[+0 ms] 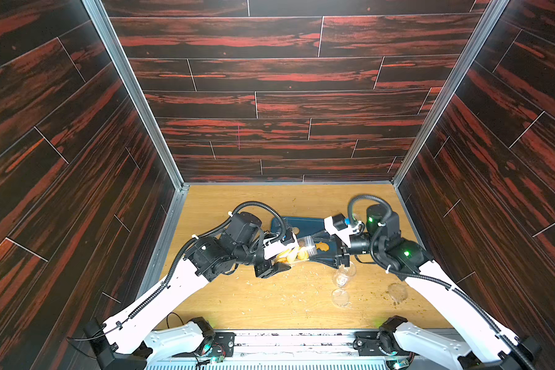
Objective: Pour the cookies out of the jar
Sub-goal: Unscrew the lid from the jar.
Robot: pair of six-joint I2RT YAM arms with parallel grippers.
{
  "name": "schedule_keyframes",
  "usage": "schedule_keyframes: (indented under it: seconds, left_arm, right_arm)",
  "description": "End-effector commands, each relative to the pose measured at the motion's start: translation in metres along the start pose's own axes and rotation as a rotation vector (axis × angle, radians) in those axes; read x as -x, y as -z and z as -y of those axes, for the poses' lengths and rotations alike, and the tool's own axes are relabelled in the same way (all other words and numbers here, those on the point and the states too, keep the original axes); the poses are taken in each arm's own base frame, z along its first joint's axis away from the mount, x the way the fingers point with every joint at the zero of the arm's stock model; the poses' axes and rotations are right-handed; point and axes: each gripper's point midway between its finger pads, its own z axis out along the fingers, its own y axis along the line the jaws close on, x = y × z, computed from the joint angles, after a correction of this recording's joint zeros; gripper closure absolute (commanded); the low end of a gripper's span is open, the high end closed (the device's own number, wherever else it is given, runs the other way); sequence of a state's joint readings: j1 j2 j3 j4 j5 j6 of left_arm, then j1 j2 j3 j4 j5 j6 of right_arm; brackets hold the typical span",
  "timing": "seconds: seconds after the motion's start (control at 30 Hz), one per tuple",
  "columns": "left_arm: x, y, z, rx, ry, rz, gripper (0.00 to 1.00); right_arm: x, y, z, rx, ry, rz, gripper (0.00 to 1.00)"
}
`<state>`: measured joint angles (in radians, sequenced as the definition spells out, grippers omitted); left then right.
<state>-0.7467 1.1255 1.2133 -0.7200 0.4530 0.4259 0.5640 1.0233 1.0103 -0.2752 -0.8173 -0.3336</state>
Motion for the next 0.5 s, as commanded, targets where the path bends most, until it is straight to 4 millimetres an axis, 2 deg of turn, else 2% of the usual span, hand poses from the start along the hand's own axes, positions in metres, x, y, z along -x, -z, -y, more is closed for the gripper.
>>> schedule_keyframes:
  seconds: [0.0, 0.23, 0.3, 0.37, 0.43, 0.47]
  left_arm:
    - [0.023, 0.014, 0.016, -0.07, 0.03, 0.108, 0.58]
    - [0.017, 0.014, 0.019, -0.08, 0.042, 0.097, 0.58]
    - [0.017, 0.013, 0.017, -0.078, 0.044, 0.097, 0.58]
    - [0.017, 0.012, 0.016, -0.074, 0.04, 0.094, 0.58]
    - [0.016, 0.011, 0.012, -0.051, 0.028, 0.087, 0.58]
    - [0.014, 0.011, 0.009, -0.031, 0.019, 0.079, 0.58]
  right_arm:
    - [0.0, 0.008, 0.029, -0.198, 0.344, -0.024, 0.72]
    - [-0.009, 0.022, 0.034, -0.304, 0.466, -0.09, 0.69]
    - [-0.009, 0.024, 0.035, -0.322, 0.472, -0.095, 0.6]
    - [-0.007, 0.027, 0.043, -0.368, 0.416, -0.089, 0.47]
    - [-0.001, 0.03, 0.054, -0.427, 0.272, -0.068, 0.38]
    - [0.006, 0.037, 0.067, -0.503, 0.14, -0.047, 0.28]
